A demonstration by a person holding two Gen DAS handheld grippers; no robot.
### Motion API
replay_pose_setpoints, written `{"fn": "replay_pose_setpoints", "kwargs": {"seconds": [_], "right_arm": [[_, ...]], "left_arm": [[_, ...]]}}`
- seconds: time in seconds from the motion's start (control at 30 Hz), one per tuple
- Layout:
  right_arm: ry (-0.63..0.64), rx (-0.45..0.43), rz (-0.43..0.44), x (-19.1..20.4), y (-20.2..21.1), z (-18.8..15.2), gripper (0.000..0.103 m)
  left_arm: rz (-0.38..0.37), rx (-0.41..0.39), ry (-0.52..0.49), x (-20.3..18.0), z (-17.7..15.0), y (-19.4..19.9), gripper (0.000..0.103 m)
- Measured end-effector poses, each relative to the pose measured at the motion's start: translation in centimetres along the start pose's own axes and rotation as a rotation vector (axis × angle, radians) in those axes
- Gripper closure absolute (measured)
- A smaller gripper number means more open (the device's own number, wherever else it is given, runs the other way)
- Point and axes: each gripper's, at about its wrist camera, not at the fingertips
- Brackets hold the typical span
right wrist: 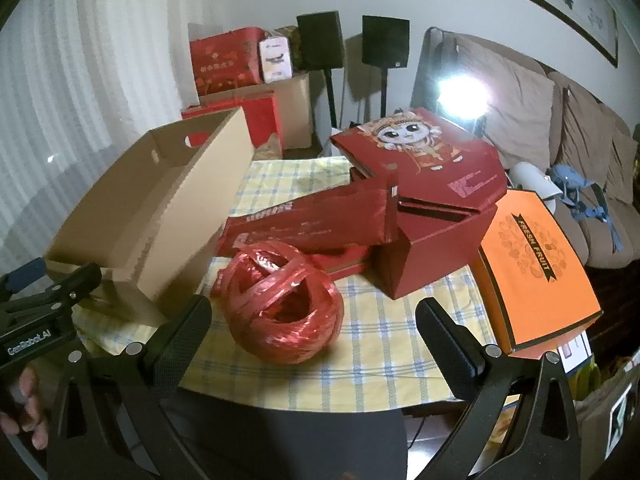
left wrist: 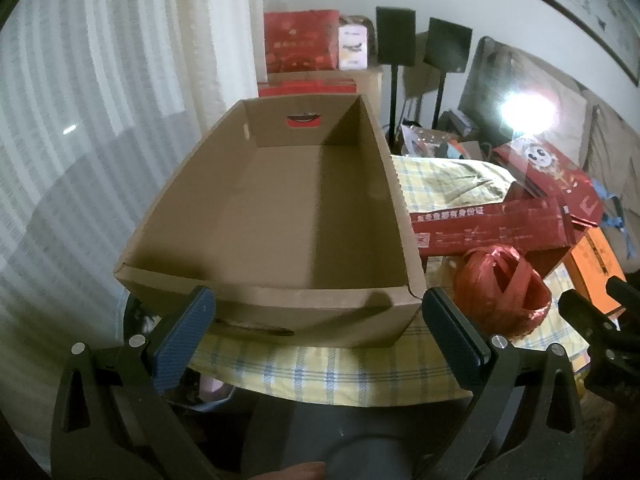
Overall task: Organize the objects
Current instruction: 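Move both grippers toward the red cat-printed gift bag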
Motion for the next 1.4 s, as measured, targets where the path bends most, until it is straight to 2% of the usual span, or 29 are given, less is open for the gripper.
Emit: {"fn": "replay_pose_setpoints", "kwargs": {"seconds": [0.4,0.77,0.97,1.13,1.3,1.4], "right_arm": [[-0.020,0.022,0.015,-2.0,-1.0,0.1,0.000],[-0.091,-0.030,-0.043,-6.4,0.4,1.9,0.000],[-0.132,-0.037,-0.079,-9.5,0.5,3.6,0.000],[-0.156,-0.028,-0.047,-11.0,0.1,4.1,0.000],[-0.134,-0.022,-0.010,-10.9,-0.4,4.2,0.001],[-0.146,-0.030,-0.016,-11.5,-0.4,4.8,0.001]], "left_arm": [[-0.070,-0.035,-0.086,-1.5,0.6,0.0,0.000],[-0.209,-0.068,-0.148,-3.3,4.3,0.9,0.000],[-0.218,-0.100,-0.186,-5.9,6.6,1.1,0.000],[-0.257,-0.061,-0.218,-8.1,8.7,0.0,0.000],[-0.279,-0.005,-0.241,-10.5,10.0,-1.8,0.000],[-0.298,0.016,-0.254,-11.9,11.0,-2.6,0.000]]}}
Point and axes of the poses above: each gripper's, at about its wrist camera, not at the fingertips, and y roughly against the way its jaws point, x to its left, z to its top, and after that the axes turned 15 degrees about x, right-handed
